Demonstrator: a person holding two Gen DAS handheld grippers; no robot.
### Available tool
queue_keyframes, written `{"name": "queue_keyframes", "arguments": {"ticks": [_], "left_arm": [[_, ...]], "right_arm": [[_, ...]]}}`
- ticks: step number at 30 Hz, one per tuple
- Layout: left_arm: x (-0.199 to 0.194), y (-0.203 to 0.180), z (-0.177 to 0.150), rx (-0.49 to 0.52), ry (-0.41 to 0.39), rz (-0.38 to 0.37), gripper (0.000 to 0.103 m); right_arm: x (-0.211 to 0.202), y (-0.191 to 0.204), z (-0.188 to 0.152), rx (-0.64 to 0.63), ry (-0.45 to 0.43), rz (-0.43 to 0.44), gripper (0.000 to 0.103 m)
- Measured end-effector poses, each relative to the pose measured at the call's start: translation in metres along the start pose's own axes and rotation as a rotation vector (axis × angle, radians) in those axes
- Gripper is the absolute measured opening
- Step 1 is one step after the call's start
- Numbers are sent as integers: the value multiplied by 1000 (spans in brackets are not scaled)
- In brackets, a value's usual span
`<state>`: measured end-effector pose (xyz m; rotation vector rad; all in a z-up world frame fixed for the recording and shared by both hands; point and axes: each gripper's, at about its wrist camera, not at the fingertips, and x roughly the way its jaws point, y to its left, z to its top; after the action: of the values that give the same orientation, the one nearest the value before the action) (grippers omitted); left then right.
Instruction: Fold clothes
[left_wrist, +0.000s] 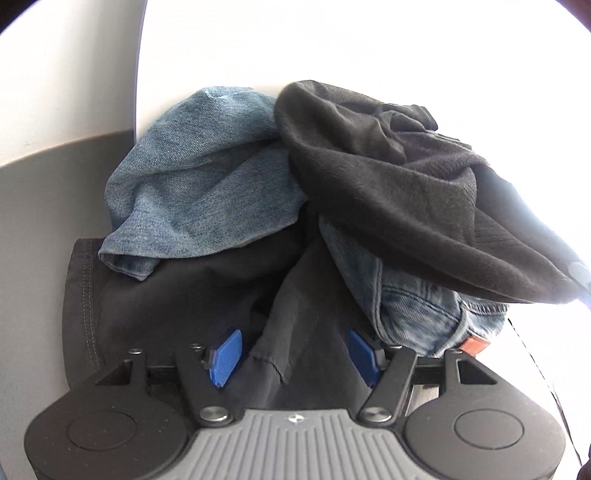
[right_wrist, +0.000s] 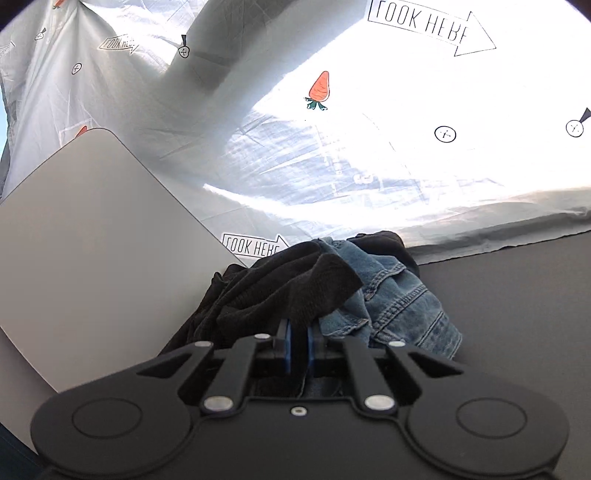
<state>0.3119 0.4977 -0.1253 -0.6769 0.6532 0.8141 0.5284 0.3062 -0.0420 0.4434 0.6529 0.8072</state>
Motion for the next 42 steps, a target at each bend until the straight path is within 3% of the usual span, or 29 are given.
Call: {"name": "queue_keyframes", "arguments": {"ticks": [7,11,17,21,24,29,32,33,42], "left_arm": [[-57,-28,-66,27,-24,-21,65],[-85,-53,-109,28,-6,-48,65],[-126,-117,-201,102,46,-133,65],[-137,-151,-249,152,97,-164,65],[-136,-172,-273,191,139,-180,65],[-118,-203,-291,199,195,-192,65],[-103,-217,-292,195,224,-195,65],[-98,-222,-291,198,234,-198,65],[-45,-278,-279,239,271,-256,61]], "right_arm": [[-121,-83,7,-179,-185,-237,8],[-204,-160,8,-180,-206,-354,8],[-357,-264,-4,-266,-231,-665,8],[-475,-359,-14,-204,-239,-1005,8],[-532,-412,-29,-91,-199,-1168,9],[-550,-470,-69,147,-100,-1139,9],[-534,-487,-92,185,-78,-1135,13],[-533,-486,-97,164,-110,-1137,13],[-534,-494,-95,193,-161,-1117,16]]}}
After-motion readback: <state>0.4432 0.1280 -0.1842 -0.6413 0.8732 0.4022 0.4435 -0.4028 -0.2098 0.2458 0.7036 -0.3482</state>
